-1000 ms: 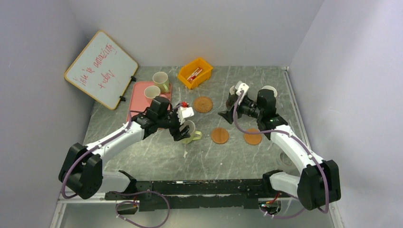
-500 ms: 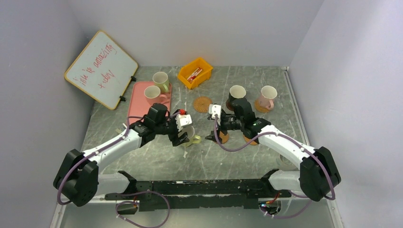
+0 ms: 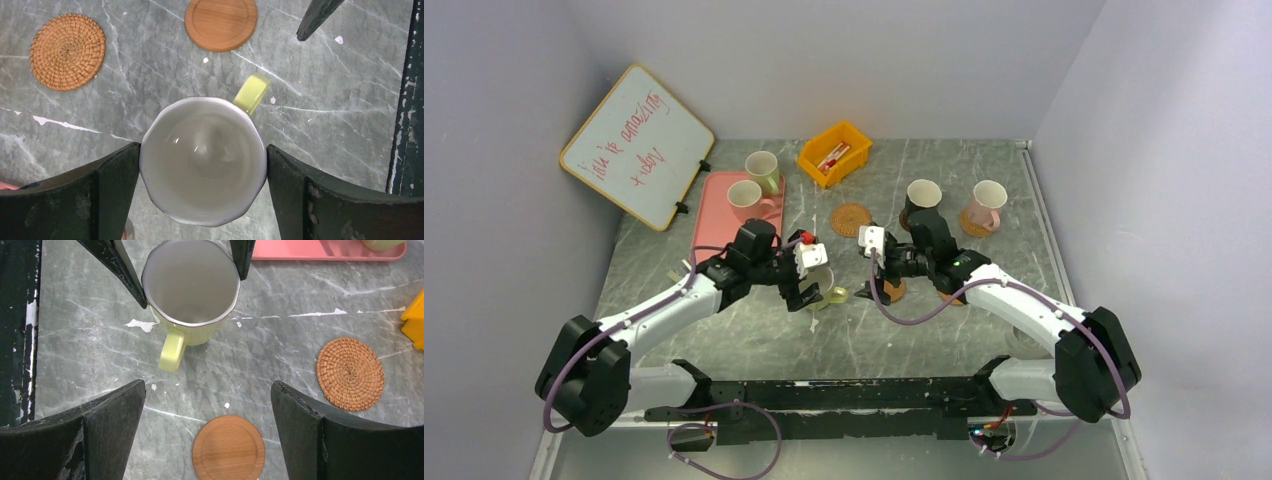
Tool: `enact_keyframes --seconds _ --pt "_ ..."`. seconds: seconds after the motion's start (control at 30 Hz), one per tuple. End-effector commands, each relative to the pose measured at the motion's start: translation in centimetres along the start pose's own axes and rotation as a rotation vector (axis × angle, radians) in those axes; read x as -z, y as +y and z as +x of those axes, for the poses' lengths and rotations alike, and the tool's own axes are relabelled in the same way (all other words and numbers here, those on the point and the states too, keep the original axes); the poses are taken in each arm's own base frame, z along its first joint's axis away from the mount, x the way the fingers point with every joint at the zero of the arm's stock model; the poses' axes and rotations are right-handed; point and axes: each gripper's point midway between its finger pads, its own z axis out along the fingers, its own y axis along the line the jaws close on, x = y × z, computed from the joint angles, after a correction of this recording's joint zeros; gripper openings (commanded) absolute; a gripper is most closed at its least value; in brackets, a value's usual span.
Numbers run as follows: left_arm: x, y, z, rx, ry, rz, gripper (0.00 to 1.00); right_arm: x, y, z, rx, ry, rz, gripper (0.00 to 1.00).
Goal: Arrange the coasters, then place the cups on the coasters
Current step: Place the cup at the center of the board.
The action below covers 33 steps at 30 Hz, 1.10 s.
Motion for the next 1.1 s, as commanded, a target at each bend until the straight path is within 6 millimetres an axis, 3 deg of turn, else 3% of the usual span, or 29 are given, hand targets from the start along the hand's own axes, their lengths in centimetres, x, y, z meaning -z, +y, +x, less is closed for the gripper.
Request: enact_keyframes --seconds 0.0,0.33,0.57,0.87,1.07 --pt "0.5 0.6 -4.0 -0.105 -0.137 -0.009 0.96 -0.2 -0.9 -2.1 0.074 -0.036 0.016 1.00" --pt "0.9 1.2 -4.5 -0.123 -0.158 -0.059 0.97 -1.4 -0.3 -1.6 0.091 -0.001 0.012 1.00" --pt "2.5 2.6 -5.8 -0.137 -0.195 -0.170 0.97 -2.7 0.5 -1.8 0.111 0.021 0.017 1.00" --pt "5.8 7.1 -6.6 -0.105 -0.261 -0.503 0.97 -4.7 1.1 -2.0 0.074 0.017 0.026 1.00" --pt "7.8 9.5 -6.1 -0.061 -0.280 -0.676 0.97 -5.3 1.2 -2.5 0.053 -0.004 0.044 0.97"
